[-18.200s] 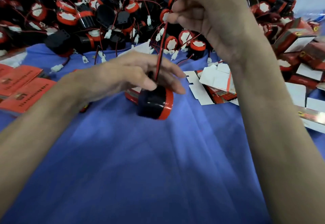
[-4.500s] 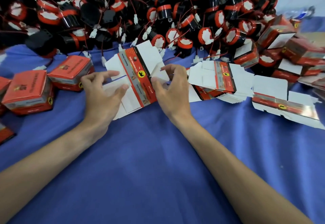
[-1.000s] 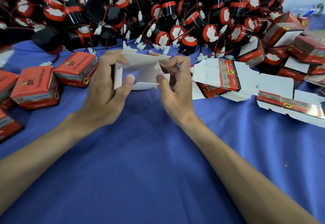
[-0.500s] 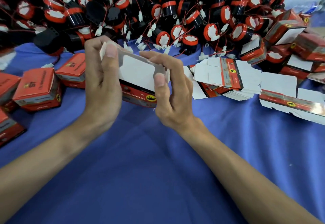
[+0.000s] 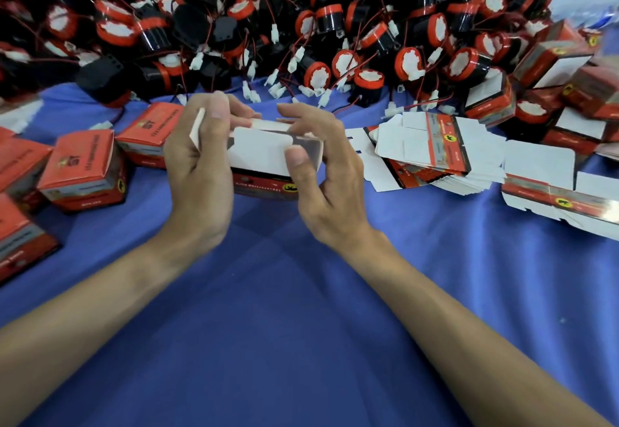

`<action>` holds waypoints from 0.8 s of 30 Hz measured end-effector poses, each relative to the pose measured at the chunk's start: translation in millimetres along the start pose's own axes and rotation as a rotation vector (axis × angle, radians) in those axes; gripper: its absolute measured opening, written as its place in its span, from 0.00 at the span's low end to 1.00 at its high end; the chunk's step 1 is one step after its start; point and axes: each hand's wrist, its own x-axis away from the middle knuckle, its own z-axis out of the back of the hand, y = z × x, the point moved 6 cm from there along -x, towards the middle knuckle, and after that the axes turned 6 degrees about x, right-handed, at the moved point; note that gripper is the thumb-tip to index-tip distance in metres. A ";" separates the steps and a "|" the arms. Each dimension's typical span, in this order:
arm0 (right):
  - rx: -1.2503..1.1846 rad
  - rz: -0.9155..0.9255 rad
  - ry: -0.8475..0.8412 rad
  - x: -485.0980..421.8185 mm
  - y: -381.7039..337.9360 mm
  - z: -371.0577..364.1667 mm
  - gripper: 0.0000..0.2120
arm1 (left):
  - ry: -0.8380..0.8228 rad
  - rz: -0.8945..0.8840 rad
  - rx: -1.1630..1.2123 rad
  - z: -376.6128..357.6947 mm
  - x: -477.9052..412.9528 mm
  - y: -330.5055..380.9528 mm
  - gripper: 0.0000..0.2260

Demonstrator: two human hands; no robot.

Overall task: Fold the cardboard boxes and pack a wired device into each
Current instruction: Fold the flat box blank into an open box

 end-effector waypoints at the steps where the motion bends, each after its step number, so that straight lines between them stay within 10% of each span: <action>1: -0.005 0.007 -0.016 1.0 0.3 -1.8 0.15 | 0.012 0.015 0.020 2.1 -0.7 -2.3 0.10; 24: -0.103 -0.113 -0.153 6.9 9.9 -11.5 0.07 | -0.252 -0.072 -0.102 3.3 10.5 -22.7 0.03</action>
